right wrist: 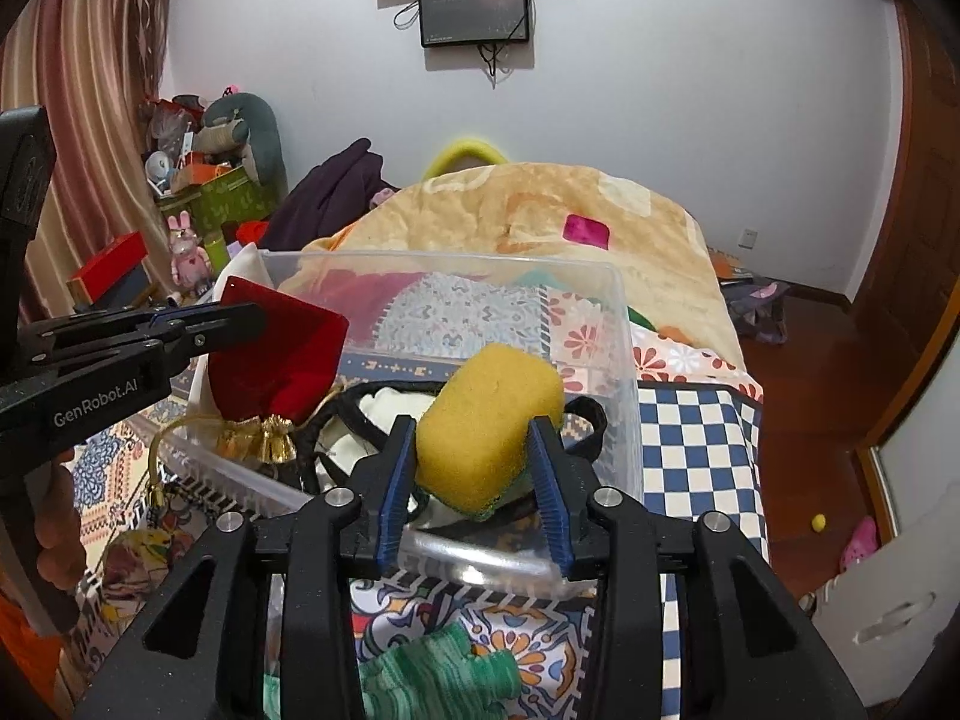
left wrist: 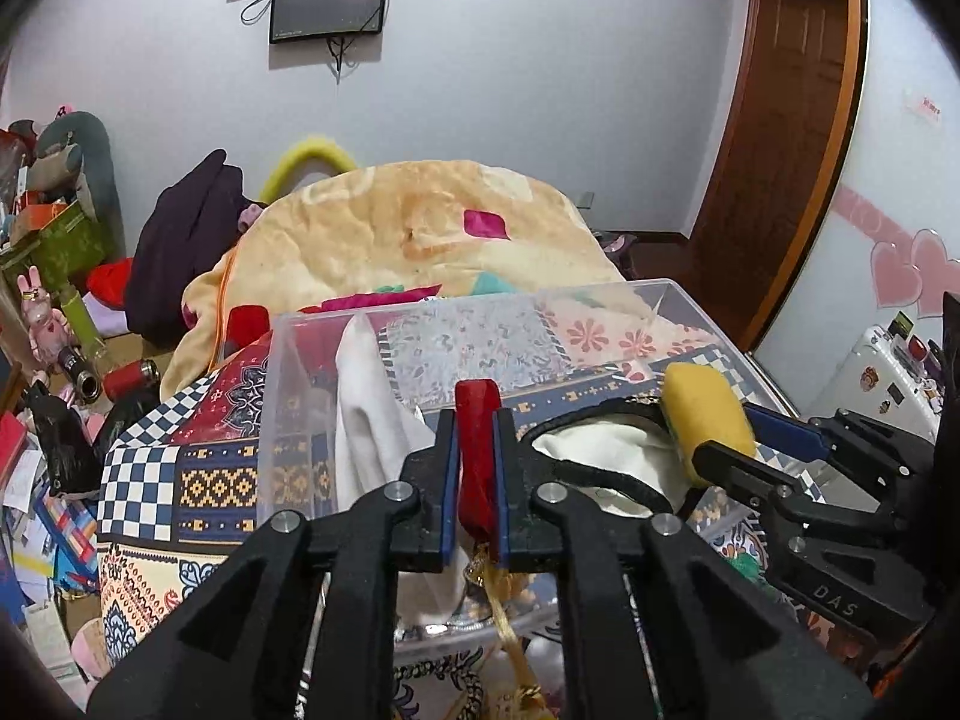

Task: Organize soft objects
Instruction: 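Carry the red pouch into the clear box with the left tool while the right drops the sponge in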

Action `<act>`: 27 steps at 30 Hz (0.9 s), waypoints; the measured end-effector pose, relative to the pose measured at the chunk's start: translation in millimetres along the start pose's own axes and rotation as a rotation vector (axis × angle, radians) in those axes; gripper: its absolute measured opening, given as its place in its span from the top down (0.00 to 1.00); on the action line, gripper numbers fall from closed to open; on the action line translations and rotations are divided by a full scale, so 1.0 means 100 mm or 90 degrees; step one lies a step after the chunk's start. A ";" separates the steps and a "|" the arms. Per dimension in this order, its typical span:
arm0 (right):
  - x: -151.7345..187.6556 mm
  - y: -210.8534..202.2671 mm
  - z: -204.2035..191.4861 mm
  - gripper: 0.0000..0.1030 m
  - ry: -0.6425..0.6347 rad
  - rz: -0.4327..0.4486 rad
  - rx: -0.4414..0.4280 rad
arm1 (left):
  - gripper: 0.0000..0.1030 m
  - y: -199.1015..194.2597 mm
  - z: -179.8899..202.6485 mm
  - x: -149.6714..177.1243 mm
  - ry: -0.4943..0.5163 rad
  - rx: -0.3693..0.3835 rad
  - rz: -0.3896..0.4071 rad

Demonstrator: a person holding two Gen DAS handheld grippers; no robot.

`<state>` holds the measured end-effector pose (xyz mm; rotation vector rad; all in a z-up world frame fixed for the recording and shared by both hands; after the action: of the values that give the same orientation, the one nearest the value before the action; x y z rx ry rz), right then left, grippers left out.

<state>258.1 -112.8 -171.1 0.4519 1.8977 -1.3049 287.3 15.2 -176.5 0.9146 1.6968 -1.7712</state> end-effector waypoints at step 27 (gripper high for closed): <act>0.50 -0.52 -0.14 0.26 0.001 0.016 -0.031 | 0.44 -0.93 0.17 0.52 -0.011 0.010 0.060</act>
<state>186.0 -128.3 -173.8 0.4506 1.9141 -1.2400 181.6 10.7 -157.0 0.9676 1.6054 -1.7272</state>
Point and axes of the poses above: each gripper's, at about its wrist camera, not at the fingertips, and y roughly the way its jaws point, z to its right, x to its underside, the point moved 10 cm from there along y, roughly the way its jaws point, and after that the axes turned 9 degrees about y, right-handed, at the moved point
